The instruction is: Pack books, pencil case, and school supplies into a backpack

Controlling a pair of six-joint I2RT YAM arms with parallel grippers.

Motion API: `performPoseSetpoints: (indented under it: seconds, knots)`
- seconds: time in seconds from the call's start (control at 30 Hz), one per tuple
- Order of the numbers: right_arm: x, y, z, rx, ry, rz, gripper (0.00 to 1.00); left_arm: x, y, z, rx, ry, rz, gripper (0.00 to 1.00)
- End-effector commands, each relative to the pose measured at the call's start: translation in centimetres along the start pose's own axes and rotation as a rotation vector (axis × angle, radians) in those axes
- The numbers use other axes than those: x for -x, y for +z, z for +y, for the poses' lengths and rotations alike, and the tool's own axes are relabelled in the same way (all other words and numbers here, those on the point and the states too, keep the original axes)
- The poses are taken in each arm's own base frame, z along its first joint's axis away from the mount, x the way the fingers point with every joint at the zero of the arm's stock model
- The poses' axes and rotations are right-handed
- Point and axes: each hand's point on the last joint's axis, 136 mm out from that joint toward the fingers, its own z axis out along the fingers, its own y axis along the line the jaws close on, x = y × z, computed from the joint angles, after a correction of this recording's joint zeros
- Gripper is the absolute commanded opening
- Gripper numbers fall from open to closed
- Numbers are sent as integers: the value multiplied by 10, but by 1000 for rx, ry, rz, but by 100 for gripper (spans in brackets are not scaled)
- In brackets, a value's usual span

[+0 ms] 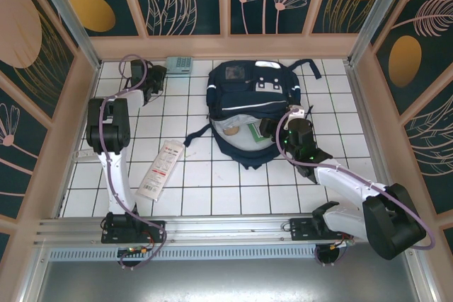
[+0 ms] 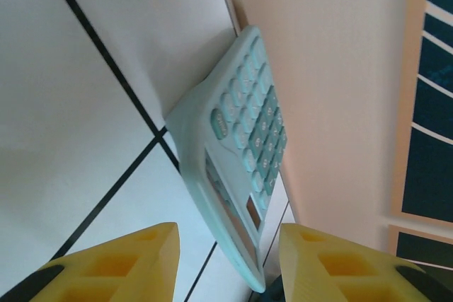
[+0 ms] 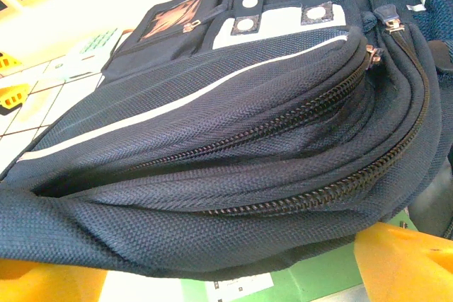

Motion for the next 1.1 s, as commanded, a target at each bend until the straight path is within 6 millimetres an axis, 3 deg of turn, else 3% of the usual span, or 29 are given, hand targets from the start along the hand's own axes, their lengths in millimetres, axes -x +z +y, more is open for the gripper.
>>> performPoseSetpoints:
  seconds: [0.0,0.37,0.57,1.07]
  knots:
    - [9,0,5,32,-2,-38,89,4,-3,-9,-21,27,3,42]
    - [9,0,5,28,-2,-39,89,9,21,3,10,25,0,41]
    - [8,1,3,23,-3,-38,90,8,28,19,41,13,2,41]
    - [6,4,3,19,-4,-29,90,17,50,21,29,9,-8,39]
